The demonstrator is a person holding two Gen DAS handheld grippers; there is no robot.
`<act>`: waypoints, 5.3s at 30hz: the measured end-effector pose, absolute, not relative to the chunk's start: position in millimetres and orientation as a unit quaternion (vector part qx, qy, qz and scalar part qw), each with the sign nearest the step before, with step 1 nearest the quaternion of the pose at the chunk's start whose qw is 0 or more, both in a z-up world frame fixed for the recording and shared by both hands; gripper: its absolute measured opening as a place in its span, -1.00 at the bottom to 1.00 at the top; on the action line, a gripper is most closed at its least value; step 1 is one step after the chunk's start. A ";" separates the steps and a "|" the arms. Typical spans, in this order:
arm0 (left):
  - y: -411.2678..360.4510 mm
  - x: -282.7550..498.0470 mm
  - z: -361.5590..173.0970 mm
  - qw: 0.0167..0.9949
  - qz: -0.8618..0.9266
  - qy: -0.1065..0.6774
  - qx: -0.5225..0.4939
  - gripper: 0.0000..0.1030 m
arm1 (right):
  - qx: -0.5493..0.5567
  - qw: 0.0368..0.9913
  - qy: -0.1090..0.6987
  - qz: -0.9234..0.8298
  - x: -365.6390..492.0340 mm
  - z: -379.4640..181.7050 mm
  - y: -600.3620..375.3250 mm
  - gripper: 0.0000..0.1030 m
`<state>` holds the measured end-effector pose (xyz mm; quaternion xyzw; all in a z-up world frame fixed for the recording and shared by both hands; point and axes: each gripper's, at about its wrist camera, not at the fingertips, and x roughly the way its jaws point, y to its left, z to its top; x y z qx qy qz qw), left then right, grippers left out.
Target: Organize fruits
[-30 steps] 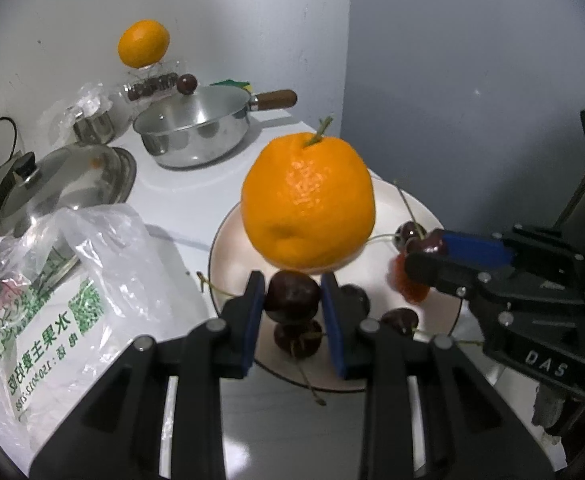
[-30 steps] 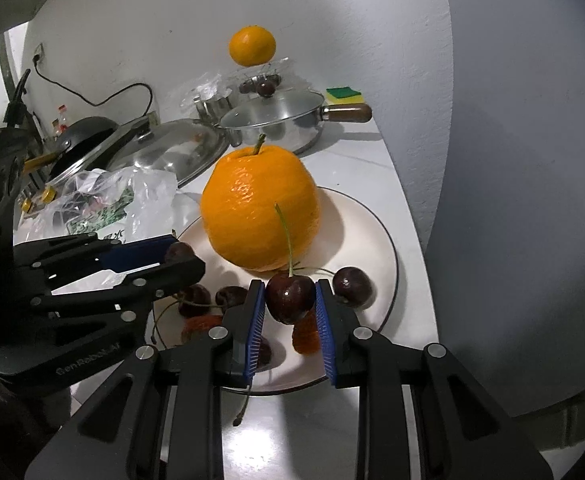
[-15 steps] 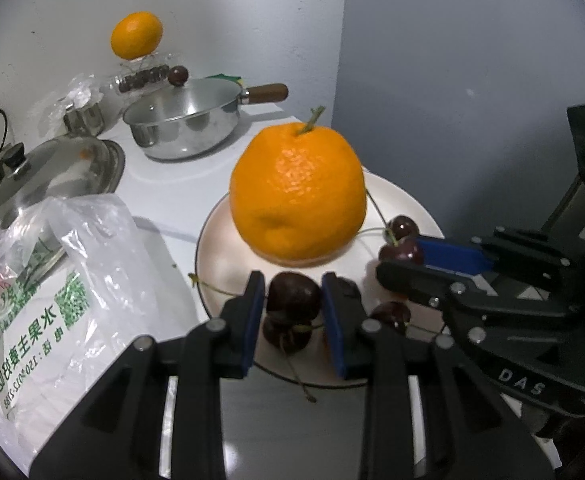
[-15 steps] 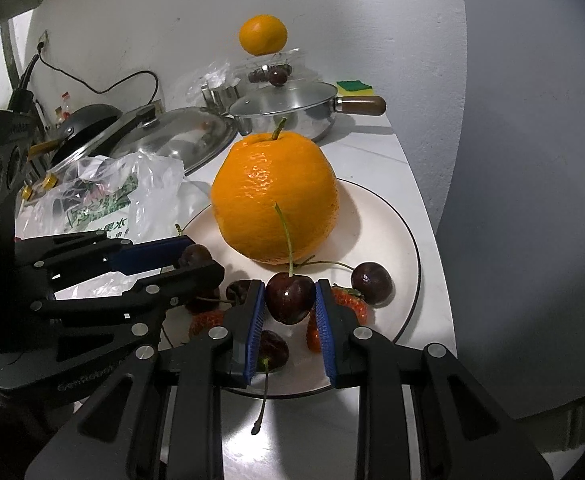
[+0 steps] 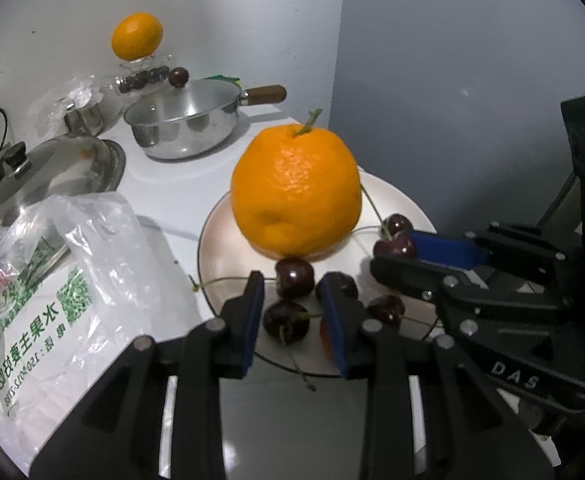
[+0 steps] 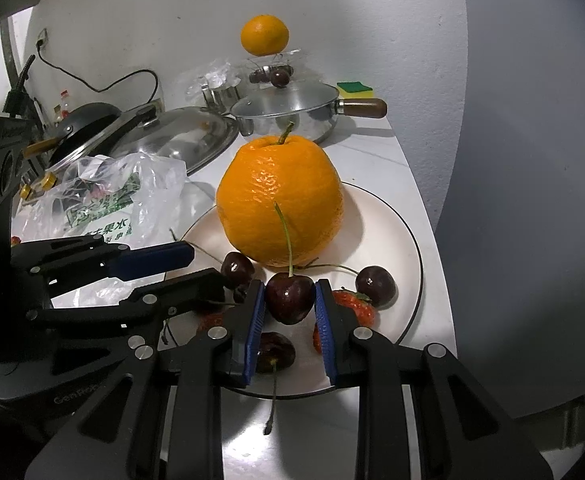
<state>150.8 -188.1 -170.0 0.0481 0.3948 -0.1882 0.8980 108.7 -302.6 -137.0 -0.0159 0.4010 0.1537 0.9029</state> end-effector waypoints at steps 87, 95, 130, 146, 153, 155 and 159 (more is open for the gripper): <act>11.8 -85.3 -56.0 0.982 -0.015 0.187 -0.018 0.92 | -0.081 0.954 0.235 0.167 -64.2 -33.0 -159.3 0.42; 9.3 -106.5 -30.1 0.987 0.002 0.158 -0.008 0.92 | -0.095 0.962 0.203 0.159 -87.6 -4.4 -161.5 0.45; -11.8 -135.9 9.9 0.994 -0.014 0.112 0.009 0.99 | -0.076 0.974 0.161 0.140 -113.9 22.5 -177.4 0.52; -11.6 -135.6 9.7 0.993 -0.014 0.113 0.009 0.99 | -0.069 0.975 0.164 0.135 -115.3 24.4 -179.6 0.52; -14.6 -135.4 9.7 0.993 -0.015 0.114 0.009 0.99 | -0.068 0.975 0.164 0.134 -115.5 24.5 -180.6 0.52; -14.4 -135.3 9.6 0.993 -0.016 0.115 0.009 0.99 | -0.067 0.975 0.164 0.134 -115.8 24.9 -180.3 0.52; -14.5 -135.6 9.6 0.993 -0.016 0.115 0.009 0.99 | -0.068 0.975 0.164 0.134 -115.9 25.0 -180.4 0.52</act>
